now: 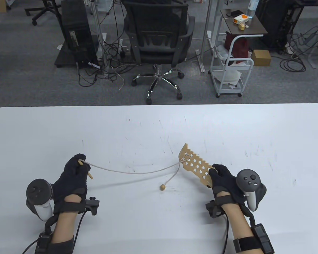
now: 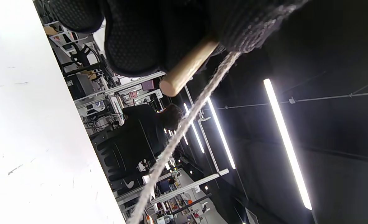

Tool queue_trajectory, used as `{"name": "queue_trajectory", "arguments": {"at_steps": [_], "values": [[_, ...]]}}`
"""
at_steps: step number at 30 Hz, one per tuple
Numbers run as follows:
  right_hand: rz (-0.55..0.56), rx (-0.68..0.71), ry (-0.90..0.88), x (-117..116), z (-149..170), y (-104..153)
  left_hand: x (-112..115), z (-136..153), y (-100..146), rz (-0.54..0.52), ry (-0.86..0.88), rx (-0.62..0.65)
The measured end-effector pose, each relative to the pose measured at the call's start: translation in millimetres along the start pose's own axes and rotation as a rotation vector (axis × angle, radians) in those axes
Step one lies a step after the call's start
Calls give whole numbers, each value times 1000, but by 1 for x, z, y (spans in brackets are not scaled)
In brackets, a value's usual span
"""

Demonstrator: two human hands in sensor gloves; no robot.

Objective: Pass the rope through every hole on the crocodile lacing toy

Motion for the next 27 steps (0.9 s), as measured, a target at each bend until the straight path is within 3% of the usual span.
{"name": "queue_trajectory", "arguments": {"at_steps": [14, 27], "values": [[-87, 94, 25, -25, -25, 10, 20, -6, 6, 46, -75, 55], [-171, 167, -17, -45, -46, 26, 53, -19, 18, 188, -84, 143]]}}
Point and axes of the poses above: the tracker on the back of each hand, its own z axis roughly to the little-finger side, its own y axis roughly from the fingertips to the wrist, x = y × z, the point moved 4 cm from there along -y, roughly from the wrist to the fingertips, and after that the axes turned 8 degrees about -z, right-handed, at the moved point
